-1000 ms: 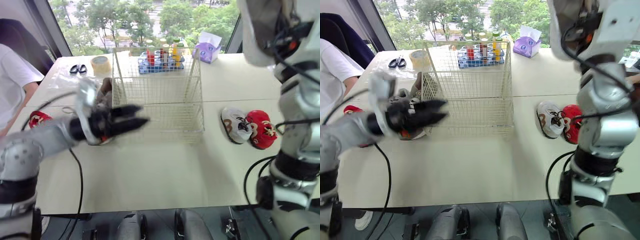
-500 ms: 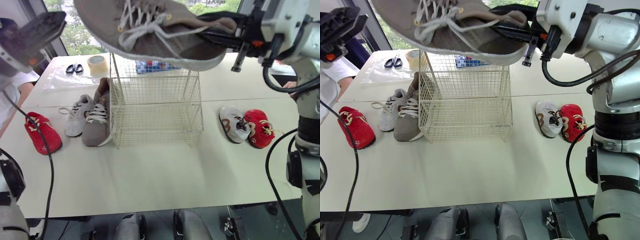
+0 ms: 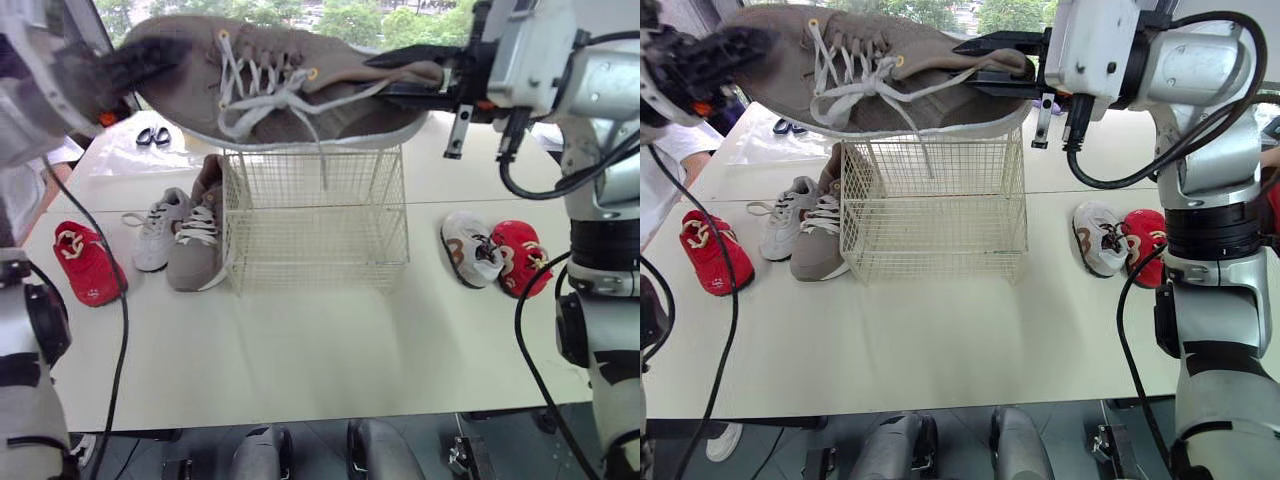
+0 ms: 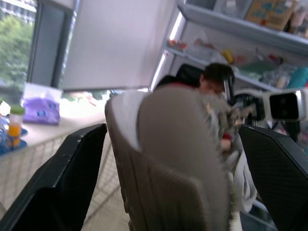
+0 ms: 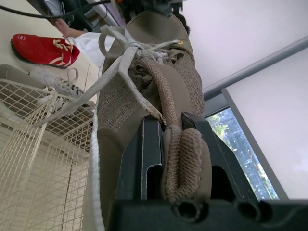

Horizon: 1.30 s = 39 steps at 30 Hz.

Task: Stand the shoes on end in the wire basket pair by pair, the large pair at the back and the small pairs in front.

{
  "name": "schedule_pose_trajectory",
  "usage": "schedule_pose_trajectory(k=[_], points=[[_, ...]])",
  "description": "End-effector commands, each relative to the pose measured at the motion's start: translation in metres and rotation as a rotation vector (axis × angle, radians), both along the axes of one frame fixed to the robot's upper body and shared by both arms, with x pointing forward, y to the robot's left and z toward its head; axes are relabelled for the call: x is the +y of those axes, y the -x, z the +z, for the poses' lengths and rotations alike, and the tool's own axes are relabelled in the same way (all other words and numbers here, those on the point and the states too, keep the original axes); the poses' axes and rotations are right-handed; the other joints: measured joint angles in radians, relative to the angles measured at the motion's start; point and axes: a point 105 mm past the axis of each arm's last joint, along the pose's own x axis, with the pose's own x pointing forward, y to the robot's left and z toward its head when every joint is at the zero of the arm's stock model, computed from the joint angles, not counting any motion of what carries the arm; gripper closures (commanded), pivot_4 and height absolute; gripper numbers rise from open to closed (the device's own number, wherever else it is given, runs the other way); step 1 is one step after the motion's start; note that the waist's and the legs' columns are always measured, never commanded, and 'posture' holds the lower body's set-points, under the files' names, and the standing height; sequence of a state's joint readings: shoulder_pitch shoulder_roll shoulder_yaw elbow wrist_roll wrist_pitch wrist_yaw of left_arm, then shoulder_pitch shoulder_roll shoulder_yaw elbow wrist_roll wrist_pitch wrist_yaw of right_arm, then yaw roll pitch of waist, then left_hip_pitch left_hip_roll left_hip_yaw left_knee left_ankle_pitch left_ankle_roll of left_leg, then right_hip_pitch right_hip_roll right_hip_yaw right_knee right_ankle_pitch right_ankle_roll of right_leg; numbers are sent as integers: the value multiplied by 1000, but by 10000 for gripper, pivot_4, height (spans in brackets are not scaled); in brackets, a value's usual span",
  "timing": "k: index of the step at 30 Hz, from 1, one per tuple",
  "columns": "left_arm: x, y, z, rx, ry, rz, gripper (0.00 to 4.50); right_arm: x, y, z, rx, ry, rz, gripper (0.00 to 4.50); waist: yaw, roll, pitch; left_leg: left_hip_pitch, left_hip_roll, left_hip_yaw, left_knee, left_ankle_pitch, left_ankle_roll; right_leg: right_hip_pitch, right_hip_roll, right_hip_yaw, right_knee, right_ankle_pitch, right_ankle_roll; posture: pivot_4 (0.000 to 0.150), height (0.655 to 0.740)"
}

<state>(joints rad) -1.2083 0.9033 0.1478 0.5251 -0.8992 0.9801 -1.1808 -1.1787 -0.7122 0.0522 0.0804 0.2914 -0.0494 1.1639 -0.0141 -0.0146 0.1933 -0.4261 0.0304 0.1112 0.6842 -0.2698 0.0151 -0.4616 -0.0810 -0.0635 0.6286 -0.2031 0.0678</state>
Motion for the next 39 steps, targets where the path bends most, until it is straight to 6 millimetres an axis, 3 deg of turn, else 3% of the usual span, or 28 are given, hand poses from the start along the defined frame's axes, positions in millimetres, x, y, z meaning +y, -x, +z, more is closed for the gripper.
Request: schedule_pose_trajectory(k=[1, 5, 6, 9, 15, 18, 21, 23, 25, 29, 33, 39], points=[[3, 6, 11, -47, -15, -10, 17810, -1, 13, 17, -89, -35, 16, 43204, -3, 0, 0, 0, 0, 0, 0, 0, 0, 0, 0, 0, 0, 0, 0, 1500, 7400], [7, 7, 15, -42, 21, -43, 36071, -1, 14, 14, -109, -15, 0, 43204, -3, 0, 0, 0, 0, -1, 0, 0, 0, -1, 0, 0, 1, 0, 0, 1500, 7400], [6, 7, 15, -43, 21, -45, 38671, -2, 15, 14, -108, -15, 0, 43204, -2, 0, 0, 0, 1, -1, 0, 0, 0, -1, 0, 0, 1, 0, 0, 1500, 7400], [7, 7, 17, -45, 55, -39, 38997, -3, 14, 13, -73, -38, -13, 43204, 1, 0, 0, 0, 1, -1, 0, 0, 0, -1, 0, 0, 1, 0, 0, 1500, 7400], [20, 10, 14, -29, 213, 15, 38997, -20, -2, 5, -12, -101, -117, 13326, 0, 0, 0, 0, 1, -3, 1, 0, 0, 0, -1, 0, 1, 0, 0, 1500, 7400], [19, 16, 3, -27, 288, 41, 38997, -36, -8, 14, 98, -259, -145, 287, 0, 0, 0, 0, 2, -3, 1, 0, -1, 0, -1, 1, 2, 0, 0, 1500, 7400], [22, 23, 3, -45, 398, 80, 38997, -58, -15, 19, 263, -474, -159, 287, 3, -1, 0, 0, 2, -4, 1, 1, -1, 0, -2, 1, 2, 0, 0, 1500, 7400], [25, 28, 4, -71, 524, 107, 38997, -69, -19, 3, 564, -734, -59, 287, 5, -3, -1, 0, 2, -5, 2, 1, -1, 1, -2, 0, 2, 0, 0, 1500, 7400], [23, 29, 4, -76, 625, 128, 38997, -67, -19, -11, 756, -894, 43, 287, 5, -5, -3, 3, 2, -8, 1, 1, -1, 6, -2, 0, 2, 0, 0, 1500, 7400], [5, 28, 0, -54, 762, 107, 38997, -36, -23, -28, 929, -1043, 170, 287, 2, -4, -2, 6, 1, -7, 1, 1, -2, 8, -6, 0, 3, 1, -1, 1500, 7400], [-16, 18, -6, -15, 810, 67, 38997, 1, -13, -14, 1051, -1124, 395, 287, 2, -4, -2, 6, 1, -7, 1, 1, -2, 7, -2, -1, 4, 2, -2, 1500, 7400], [-32, 12, -10, 9, 794, 31, 38997, 21, -7, -3, 1052, -1110, 472, 287, 3, -4, -2, 6, 1, -7, 1, 1, -2, 8, -1, -1, 2, 2, -2, 1500, 7400]])
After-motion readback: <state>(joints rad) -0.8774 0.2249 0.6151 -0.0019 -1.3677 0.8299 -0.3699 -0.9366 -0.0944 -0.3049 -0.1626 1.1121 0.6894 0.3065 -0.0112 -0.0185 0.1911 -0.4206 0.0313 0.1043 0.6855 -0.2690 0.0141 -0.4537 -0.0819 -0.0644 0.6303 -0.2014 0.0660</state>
